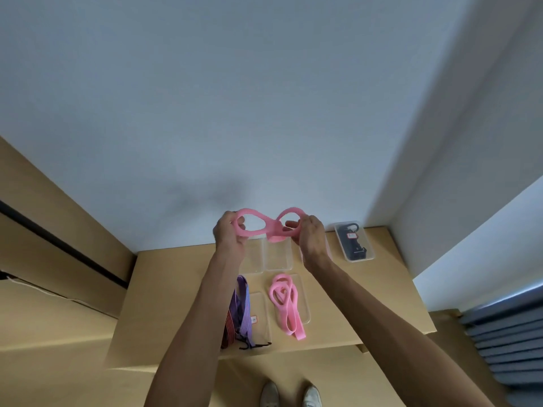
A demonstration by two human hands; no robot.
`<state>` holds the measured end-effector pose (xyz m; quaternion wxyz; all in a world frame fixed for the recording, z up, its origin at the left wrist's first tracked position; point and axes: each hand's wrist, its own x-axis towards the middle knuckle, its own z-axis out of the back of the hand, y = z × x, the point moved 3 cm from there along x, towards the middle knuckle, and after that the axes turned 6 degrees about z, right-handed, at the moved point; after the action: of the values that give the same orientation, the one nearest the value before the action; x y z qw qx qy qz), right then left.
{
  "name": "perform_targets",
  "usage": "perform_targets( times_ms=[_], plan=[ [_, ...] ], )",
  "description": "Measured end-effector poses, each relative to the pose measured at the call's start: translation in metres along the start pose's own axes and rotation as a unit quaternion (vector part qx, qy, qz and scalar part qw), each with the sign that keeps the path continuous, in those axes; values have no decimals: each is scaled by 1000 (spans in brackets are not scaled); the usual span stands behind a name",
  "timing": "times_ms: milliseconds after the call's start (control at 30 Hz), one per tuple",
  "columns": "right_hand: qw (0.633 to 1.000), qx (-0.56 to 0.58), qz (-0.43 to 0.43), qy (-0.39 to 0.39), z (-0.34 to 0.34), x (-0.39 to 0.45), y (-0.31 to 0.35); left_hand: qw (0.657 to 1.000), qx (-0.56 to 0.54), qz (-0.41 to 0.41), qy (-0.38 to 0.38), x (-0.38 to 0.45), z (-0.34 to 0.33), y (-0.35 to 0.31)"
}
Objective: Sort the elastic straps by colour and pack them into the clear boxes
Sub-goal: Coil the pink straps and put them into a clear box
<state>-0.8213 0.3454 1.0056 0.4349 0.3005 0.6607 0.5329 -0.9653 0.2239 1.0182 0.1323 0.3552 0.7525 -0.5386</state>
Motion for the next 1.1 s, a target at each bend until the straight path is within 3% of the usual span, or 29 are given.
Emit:
perform_targets(
  times_ms=[67, 133, 167, 233, 300, 367, 433, 467, 533, 600, 700, 767, 867, 933, 1100],
  plan=[
    [1000, 15, -8, 10, 7, 3, 1, 999, 14, -11, -38, 8, 11, -4],
    [999, 14, -6, 41, 6, 1, 4, 986, 146, -34, -67, 13, 17, -3],
    [999, 15, -6, 51, 3, 0, 5, 959, 262, -59, -86, 15, 17, 1],
    [998, 0, -6, 62, -6, -4, 6, 861, 465, -169, -120, 8, 16, 12],
    [996, -54, 10, 68, -14, -4, 7, 792, 524, -310, -49, -6, 7, 24],
    [993, -96, 27, 68, -19, -6, 7, 742, 560, -364, 61, -14, -4, 38],
    [993, -94, 29, 70, -21, -6, 8, 667, 626, -395, 84, -15, -10, 47],
    [992, -93, 32, 82, -21, -6, 10, 658, 626, -413, 75, -13, -11, 48],
    [989, -70, 46, 122, -21, -6, 12, 700, 569, -428, 56, -13, -10, 44],
    [990, -51, 81, 100, -15, -7, 12, 775, 491, -396, 33, -8, -5, 40],
    [990, -98, 92, -39, 4, -3, -1, 927, 318, -195, 25, 5, 3, 35],
    [993, -116, 33, -5, 8, -4, -17, 980, 176, -86, 41, 8, 4, 34],
    [976, 36, -131, 172, -5, -19, -48, 996, 69, -11, 61, 7, -2, 35],
    [947, 129, -181, 232, -13, -28, -58, 997, 53, 2, 62, 9, -5, 36],
    [954, 205, -184, 118, -2, -16, -54, 995, 87, -51, -9, 23, 4, 34]
  ],
)
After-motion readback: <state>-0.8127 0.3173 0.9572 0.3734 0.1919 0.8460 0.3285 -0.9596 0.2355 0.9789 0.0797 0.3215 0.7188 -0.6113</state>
